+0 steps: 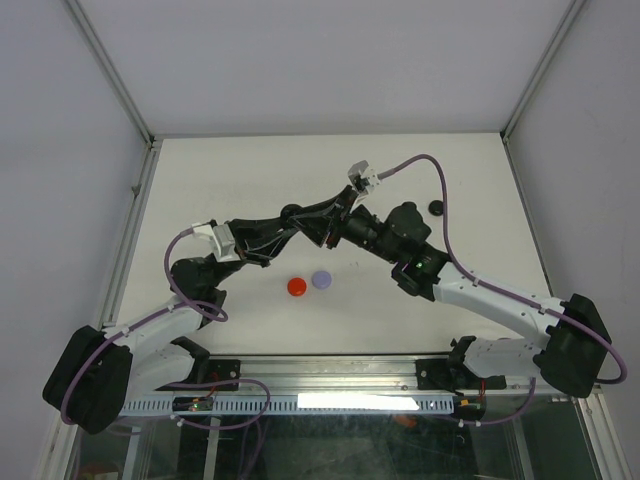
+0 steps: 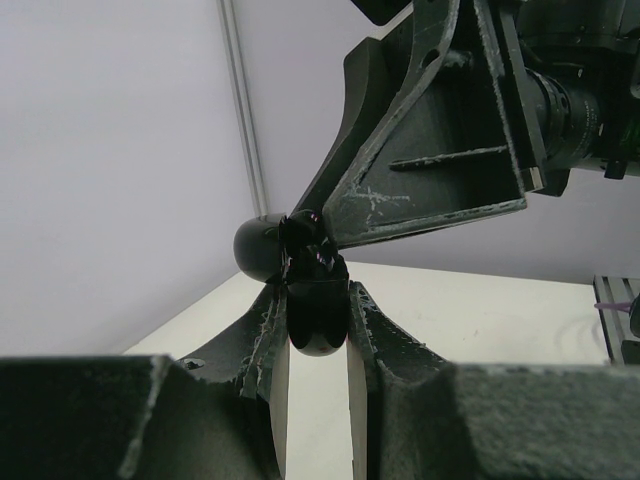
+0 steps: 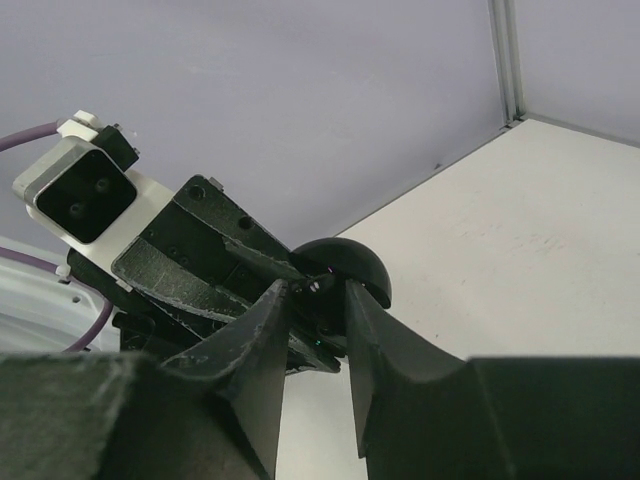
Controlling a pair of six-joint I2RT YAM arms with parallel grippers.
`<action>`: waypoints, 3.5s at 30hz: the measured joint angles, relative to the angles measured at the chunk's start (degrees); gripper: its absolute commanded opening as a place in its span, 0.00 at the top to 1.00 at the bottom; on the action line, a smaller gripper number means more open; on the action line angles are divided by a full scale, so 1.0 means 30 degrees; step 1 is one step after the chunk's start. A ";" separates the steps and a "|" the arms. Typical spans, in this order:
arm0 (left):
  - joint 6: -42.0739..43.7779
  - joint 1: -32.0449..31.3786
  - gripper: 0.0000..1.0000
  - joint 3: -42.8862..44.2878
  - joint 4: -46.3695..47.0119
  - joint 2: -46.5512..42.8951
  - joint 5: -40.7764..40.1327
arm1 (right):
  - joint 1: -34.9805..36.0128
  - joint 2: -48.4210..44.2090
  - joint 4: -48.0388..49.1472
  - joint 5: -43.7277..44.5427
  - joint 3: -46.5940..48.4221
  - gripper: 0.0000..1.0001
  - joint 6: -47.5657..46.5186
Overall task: Insert the wireless bluetooth earbuds into the charging case
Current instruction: Place the earbud in the charging case, then close the charging case, then place the charging case at the center of the board.
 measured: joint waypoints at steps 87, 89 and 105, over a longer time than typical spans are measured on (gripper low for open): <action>-0.9092 -0.0007 0.90 0.5166 -1.9810 0.7453 -0.4335 | -0.6003 0.1282 -1.5657 0.3424 0.2149 0.23 -0.5588; -0.9020 -0.0007 0.88 0.5676 -2.0400 0.8276 -0.4211 | -0.6054 0.1282 -1.5650 0.3694 0.2149 0.23 -0.5595; -0.7832 -0.0007 0.30 0.7453 -2.4676 1.0010 -0.3082 | -0.6681 0.3045 -1.5657 0.5042 0.2761 0.23 -0.5442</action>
